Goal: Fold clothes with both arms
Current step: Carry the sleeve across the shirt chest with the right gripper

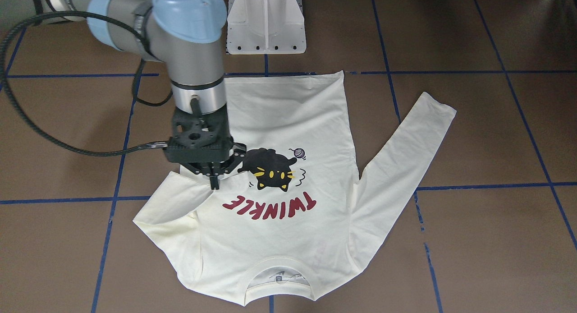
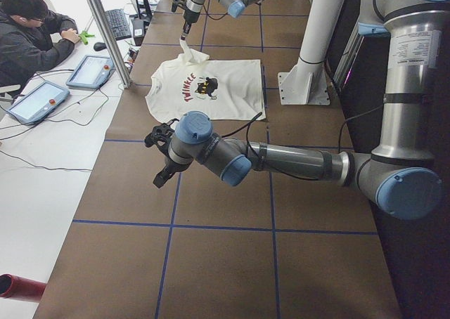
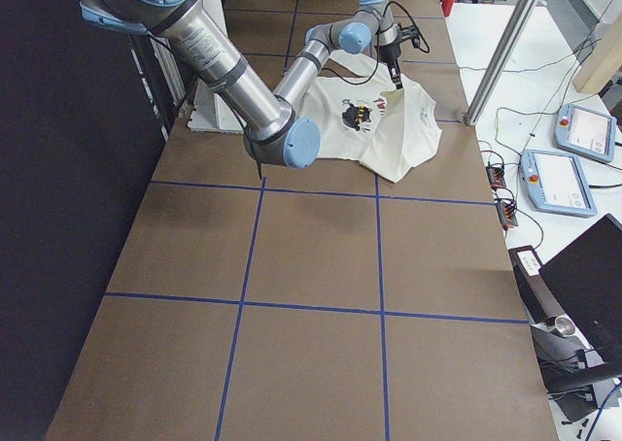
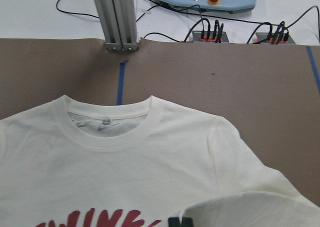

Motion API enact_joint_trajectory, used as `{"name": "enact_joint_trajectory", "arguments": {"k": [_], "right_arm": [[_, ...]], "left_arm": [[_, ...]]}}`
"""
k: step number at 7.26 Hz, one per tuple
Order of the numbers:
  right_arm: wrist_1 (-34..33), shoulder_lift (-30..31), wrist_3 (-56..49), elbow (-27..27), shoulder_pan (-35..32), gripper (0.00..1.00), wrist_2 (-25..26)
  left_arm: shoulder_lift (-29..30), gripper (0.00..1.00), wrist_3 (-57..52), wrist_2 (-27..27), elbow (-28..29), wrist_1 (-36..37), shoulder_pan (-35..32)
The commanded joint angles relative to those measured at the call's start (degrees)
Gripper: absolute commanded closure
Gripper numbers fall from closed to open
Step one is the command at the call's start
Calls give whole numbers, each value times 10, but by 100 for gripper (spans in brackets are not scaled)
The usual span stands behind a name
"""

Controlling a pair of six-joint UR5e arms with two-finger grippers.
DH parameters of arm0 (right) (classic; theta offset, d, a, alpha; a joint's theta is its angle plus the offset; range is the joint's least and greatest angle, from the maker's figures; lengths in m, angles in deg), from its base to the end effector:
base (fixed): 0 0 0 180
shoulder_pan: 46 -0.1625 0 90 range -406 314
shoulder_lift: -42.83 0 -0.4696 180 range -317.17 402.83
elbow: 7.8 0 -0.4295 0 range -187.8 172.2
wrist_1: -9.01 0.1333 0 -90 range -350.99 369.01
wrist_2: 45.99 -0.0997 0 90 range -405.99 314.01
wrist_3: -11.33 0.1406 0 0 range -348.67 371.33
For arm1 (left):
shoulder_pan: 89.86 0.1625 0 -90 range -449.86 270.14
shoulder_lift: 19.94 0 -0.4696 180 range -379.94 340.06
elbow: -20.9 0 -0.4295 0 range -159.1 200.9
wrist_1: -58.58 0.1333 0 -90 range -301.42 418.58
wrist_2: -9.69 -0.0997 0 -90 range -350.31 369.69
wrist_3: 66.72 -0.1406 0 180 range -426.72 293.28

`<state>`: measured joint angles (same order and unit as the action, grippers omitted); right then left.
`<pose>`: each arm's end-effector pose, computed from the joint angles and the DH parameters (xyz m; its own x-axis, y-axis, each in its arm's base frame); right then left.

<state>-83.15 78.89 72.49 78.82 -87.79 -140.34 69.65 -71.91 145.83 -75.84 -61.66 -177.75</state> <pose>-0.5323 -0.6402 0.1257 0.7337 0.0107 0.6793 -0.3062 0.8978 0.3166 -0.0112 -0.5624 0.6036 0.6712 0.5256 -0.5228 -0.0907 0.7582 0.6457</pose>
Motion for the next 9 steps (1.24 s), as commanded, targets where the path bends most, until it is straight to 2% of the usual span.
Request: {"name": "enact_joint_trajectory", "arguments": {"k": [1,2,3,4,6,8,9], "right_arm": [[89,-92,74,-148,77,100,92],[141,-133,104,-221,106,100,127],[143,-166,143,-259,126,100,148],[144,-187,157,-279,140,100,175],[145,-217,173,-324,144,100,177],[145,-226,194,-339,144,1,176],[144,-230,196,-340,138,0,172]], "left_arm": [[1,0,1,0,2,1,0],[0,0,0,0,5,0,0],[-1,0,0,0,6,0,0],[-1,0,0,0,7,1,0],[-1,0,0,0,8,2,0],[0,0,0,-1,5,-1,0],[0,0,0,-1,-2,-2,0]]}}
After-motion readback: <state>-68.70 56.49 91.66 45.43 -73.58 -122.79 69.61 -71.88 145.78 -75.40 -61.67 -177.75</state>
